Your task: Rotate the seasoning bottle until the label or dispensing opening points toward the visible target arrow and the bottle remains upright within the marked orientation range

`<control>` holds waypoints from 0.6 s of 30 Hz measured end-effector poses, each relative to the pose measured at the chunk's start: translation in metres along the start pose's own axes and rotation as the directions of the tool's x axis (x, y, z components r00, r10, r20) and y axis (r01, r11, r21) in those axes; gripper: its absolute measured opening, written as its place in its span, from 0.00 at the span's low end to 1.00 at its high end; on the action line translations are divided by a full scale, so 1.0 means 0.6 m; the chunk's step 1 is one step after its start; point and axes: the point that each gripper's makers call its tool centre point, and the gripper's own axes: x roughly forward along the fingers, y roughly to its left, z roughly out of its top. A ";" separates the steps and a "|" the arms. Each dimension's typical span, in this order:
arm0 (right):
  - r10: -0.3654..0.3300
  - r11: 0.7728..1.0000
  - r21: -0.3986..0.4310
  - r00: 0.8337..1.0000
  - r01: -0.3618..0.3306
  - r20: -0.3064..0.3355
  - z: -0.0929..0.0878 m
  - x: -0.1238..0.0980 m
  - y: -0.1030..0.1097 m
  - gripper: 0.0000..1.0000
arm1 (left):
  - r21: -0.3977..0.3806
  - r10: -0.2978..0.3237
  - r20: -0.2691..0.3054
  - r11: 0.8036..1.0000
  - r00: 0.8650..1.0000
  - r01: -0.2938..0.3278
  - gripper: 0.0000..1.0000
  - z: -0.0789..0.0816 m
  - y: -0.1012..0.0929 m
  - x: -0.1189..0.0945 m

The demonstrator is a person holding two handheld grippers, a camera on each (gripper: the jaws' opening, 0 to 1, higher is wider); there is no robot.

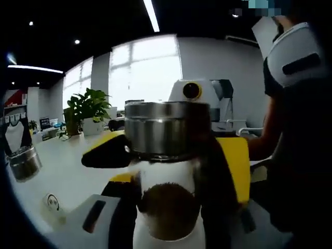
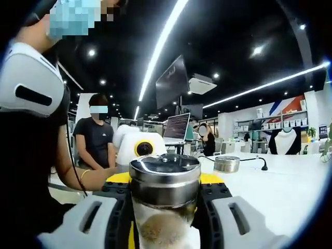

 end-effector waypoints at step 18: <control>0.005 0.998 0.069 0.999 -0.008 0.042 0.010 -0.005 -0.016 0.46 | -0.069 0.148 0.055 0.987 0.987 -0.144 0.48 0.006 0.018 -0.001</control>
